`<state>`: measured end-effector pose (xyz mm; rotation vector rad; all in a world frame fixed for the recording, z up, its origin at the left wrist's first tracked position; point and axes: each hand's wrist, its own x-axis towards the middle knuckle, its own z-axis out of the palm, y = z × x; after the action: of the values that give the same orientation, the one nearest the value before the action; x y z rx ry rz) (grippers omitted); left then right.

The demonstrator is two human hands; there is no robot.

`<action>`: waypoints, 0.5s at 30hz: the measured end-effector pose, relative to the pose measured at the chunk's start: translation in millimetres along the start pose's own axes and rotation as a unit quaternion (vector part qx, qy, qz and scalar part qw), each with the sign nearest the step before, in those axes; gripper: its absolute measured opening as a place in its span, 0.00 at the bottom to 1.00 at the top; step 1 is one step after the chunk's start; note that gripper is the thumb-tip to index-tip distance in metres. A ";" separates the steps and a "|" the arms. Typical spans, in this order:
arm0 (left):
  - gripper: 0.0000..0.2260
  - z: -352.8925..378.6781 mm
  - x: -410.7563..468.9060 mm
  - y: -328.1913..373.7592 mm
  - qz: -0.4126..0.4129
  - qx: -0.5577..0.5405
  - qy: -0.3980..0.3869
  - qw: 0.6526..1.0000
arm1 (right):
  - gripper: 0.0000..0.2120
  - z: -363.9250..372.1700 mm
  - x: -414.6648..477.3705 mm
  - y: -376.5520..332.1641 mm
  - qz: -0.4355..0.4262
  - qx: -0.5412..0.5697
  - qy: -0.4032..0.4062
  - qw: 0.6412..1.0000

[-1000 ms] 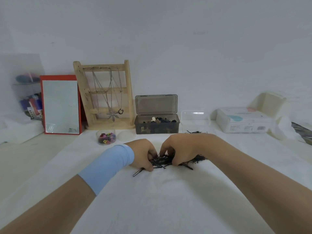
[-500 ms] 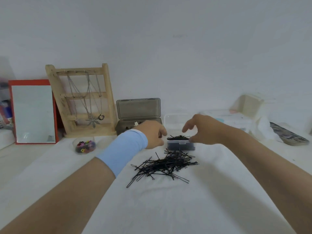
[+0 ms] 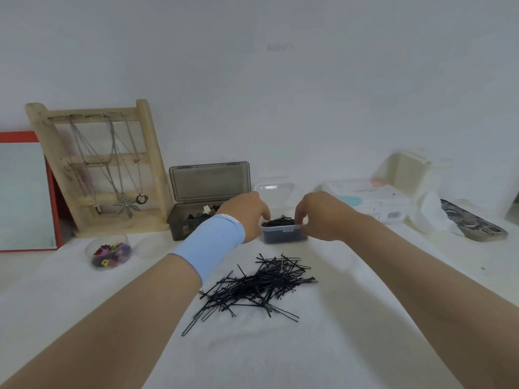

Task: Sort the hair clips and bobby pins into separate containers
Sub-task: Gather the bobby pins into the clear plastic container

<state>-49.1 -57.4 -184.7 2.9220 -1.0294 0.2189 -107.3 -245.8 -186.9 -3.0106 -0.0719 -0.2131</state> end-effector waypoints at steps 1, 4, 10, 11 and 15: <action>0.13 -1.6 -5.0 -3.4 0.002 -0.029 0.006 1.000 | 0.12 -2.3 -1.9 -2.4 -0.003 -0.027 -0.003 1.000; 0.06 -14.5 -28.6 -8.4 0.008 -0.108 0.028 0.994 | 0.17 -12.4 -14.2 -14.3 -0.016 -0.043 0.032 0.998; 0.48 -45.6 -89.5 -12.1 -0.117 -0.036 -0.274 0.954 | 0.43 -28.7 -54.1 -71.7 -0.078 0.028 -0.169 0.982; 0.50 -42.3 -95.8 -8.5 -0.112 -0.023 -0.306 0.945 | 0.50 -24.5 -57.2 -77.7 -0.069 -0.001 -0.220 0.973; 0.35 -14.0 -99.5 15.2 -0.056 -0.020 -0.240 0.969 | 0.51 -8.1 -56.2 -82.1 -0.064 -0.046 -0.247 0.966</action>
<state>-136.9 -6.4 -185.3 3.0504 -0.8845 -0.5327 -168.6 -167.6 -177.2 -3.0734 -0.3079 0.5410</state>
